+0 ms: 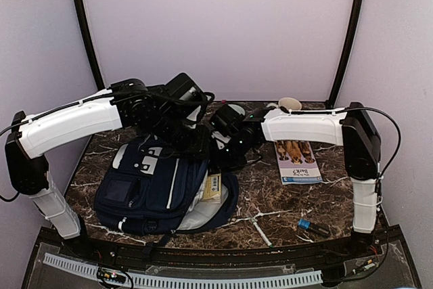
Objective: Pack the student bag
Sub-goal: Adjust the book in the largest pocket of the bag.
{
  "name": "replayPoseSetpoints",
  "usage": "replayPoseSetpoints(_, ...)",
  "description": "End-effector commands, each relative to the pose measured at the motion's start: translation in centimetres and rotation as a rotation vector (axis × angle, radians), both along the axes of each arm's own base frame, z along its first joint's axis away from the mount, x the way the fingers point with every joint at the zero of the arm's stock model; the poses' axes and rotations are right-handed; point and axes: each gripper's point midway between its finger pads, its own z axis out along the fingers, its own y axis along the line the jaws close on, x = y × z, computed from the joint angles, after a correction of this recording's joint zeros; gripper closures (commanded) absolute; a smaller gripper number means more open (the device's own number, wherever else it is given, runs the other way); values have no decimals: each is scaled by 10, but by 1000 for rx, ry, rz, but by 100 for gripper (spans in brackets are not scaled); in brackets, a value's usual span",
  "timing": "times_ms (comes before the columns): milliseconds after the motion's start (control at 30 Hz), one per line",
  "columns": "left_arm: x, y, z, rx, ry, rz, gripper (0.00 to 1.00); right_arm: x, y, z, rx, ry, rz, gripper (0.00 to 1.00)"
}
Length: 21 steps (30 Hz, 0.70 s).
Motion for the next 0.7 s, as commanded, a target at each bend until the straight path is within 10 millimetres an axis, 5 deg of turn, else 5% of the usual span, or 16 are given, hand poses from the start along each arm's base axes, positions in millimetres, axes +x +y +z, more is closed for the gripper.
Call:
replayPoseSetpoints(0,-2,-8,36,-104,-61,-30,100,-3,12,-9,21,12,23,40)
replayPoseSetpoints(267,0,-11,36,-103,-61,-37,100,-13,48,-10,134,74,60,42)
replayPoseSetpoints(567,-2,-9,37,-104,-59,-33,100,-33,86,17,247,103,148,43)
replayPoseSetpoints(667,-2,-6,41,-104,-67,-26,100,-37,79,13,235,115,145,43)
